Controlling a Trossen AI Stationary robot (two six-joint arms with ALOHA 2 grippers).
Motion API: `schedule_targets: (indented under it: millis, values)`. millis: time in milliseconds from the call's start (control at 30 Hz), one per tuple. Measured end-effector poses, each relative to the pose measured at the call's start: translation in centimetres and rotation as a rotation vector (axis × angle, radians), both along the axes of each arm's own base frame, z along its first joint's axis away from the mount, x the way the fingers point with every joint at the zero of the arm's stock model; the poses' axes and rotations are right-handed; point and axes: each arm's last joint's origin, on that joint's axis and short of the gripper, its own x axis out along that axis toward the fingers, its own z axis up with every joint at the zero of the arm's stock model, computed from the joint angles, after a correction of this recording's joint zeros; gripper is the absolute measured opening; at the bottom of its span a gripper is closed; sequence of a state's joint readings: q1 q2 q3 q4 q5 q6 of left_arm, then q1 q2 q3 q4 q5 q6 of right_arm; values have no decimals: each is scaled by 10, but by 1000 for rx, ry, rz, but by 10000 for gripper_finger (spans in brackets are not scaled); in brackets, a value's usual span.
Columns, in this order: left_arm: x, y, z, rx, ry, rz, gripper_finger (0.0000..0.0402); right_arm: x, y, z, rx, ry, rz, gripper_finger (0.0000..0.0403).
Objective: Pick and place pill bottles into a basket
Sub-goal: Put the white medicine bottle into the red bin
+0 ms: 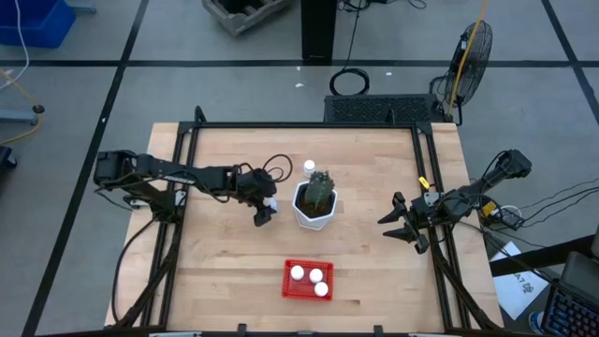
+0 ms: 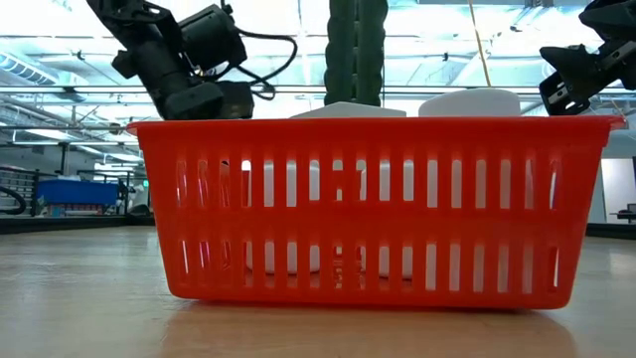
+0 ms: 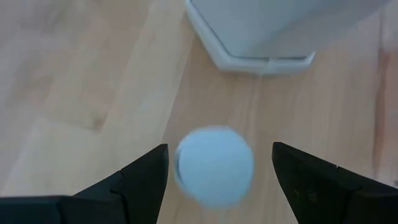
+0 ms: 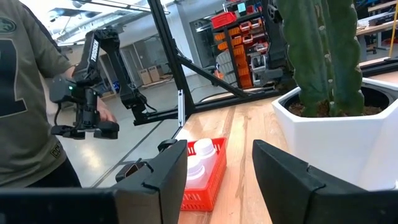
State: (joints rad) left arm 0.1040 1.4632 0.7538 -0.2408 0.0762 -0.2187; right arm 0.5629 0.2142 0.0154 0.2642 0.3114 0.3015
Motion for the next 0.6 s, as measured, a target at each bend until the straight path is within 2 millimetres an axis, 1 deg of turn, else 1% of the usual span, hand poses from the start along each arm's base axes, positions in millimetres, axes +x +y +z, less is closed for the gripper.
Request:
schedule_targets:
  millis: [167,433,500,600]
  values:
    - [1,0,-3,-2,12,-3,292,0,0,0,0,0,0,174]
    - [1,0,-2,-13,3,14,287,0,0,0,0,1,0,175]
    - [1,0,-2,-14,6,15,270,0,0,0,-1,1,0,175]
    - [2,0,-2,-17,0,13,228,0,0,0,0,1,0,174]
